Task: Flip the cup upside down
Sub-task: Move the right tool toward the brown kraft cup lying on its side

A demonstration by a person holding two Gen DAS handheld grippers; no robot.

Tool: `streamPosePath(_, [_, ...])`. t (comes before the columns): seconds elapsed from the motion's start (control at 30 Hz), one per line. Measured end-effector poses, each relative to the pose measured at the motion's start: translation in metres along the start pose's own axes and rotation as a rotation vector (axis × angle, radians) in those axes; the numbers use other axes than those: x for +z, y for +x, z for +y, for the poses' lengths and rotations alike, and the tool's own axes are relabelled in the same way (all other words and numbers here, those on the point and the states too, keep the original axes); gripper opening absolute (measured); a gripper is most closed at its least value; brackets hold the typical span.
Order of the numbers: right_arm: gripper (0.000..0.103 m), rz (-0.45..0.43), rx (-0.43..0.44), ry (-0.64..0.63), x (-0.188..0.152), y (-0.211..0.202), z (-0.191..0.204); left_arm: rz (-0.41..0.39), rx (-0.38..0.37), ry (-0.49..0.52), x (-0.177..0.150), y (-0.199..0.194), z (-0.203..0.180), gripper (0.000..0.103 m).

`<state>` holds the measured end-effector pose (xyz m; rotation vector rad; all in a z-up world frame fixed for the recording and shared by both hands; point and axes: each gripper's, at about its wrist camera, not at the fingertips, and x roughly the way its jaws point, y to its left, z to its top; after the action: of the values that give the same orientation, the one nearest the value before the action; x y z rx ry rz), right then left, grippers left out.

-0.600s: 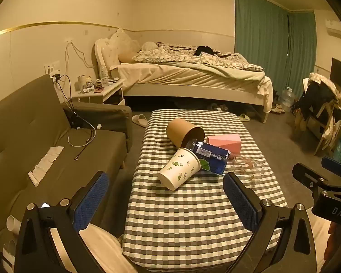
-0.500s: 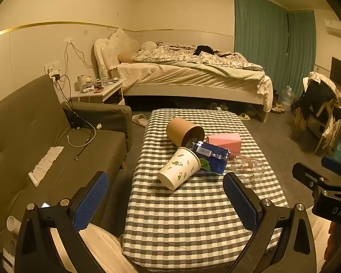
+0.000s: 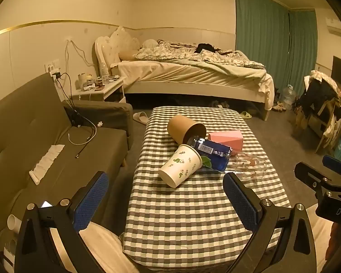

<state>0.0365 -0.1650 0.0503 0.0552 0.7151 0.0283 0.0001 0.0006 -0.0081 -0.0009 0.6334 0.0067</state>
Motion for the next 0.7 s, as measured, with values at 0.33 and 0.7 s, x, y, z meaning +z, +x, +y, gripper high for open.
streamPosePath(0.33, [0.103,0.004,0.005,0.005,-0.0002,0.0015,-0.0014,0.011,0.0,-0.002,0.0006,0.0019,0.0016,0.103])
streamPosePath(0.7, [0.103,0.009,0.015,0.008,-0.0006,0.0025,0.0,0.01,0.002,-0.002,-0.0007,0.0019,0.0017,0.103])
